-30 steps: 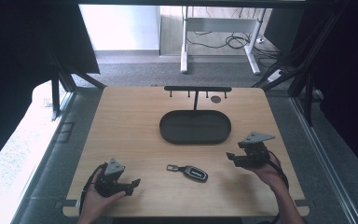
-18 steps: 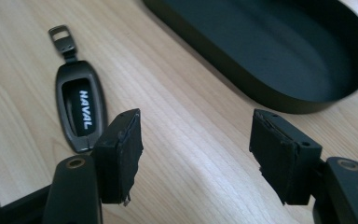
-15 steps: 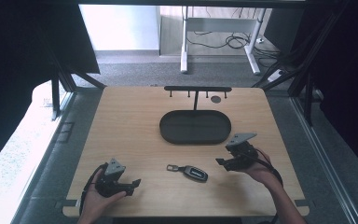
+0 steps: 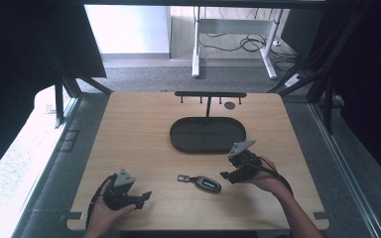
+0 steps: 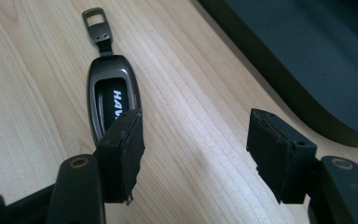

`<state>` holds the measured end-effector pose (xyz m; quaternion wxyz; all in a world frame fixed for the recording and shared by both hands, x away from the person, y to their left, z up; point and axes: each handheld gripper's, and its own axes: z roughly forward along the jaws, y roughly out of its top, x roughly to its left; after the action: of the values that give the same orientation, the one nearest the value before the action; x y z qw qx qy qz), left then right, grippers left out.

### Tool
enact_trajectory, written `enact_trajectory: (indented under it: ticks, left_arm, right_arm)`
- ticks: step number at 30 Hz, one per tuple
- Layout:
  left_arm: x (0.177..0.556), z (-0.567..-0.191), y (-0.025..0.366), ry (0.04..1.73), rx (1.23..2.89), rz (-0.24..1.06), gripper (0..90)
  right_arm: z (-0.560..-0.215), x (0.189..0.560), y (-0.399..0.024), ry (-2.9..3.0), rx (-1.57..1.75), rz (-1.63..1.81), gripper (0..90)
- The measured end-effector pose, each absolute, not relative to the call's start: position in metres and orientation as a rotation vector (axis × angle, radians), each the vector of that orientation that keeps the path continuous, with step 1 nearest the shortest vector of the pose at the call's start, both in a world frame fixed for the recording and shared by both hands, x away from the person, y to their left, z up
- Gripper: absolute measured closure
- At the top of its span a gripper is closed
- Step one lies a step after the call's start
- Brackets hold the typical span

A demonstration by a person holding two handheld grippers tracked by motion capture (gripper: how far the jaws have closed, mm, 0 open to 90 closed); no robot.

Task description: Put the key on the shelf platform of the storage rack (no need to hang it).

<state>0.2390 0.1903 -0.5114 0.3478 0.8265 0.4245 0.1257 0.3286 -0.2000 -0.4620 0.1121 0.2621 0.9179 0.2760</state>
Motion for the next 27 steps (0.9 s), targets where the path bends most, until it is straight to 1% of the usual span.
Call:
enact_trajectory:
  ticks: [17,20,27]
  left_arm:
    - [0.239,-0.512,0.188,1.092,2.151,0.322,20.9]
    - [0.239,-0.511,0.189,1.092,2.147,0.324,20.9]
    - [0.239,-0.512,0.188,1.090,2.150,0.321,20.9]
  right_arm:
    - [-0.465,0.331,-0.163,2.805,0.653,0.738,37.4]
    - [-0.468,0.333,-0.152,2.834,0.624,0.724,37.6]
    - [-0.474,0.335,-0.142,2.874,0.608,0.696,37.6]
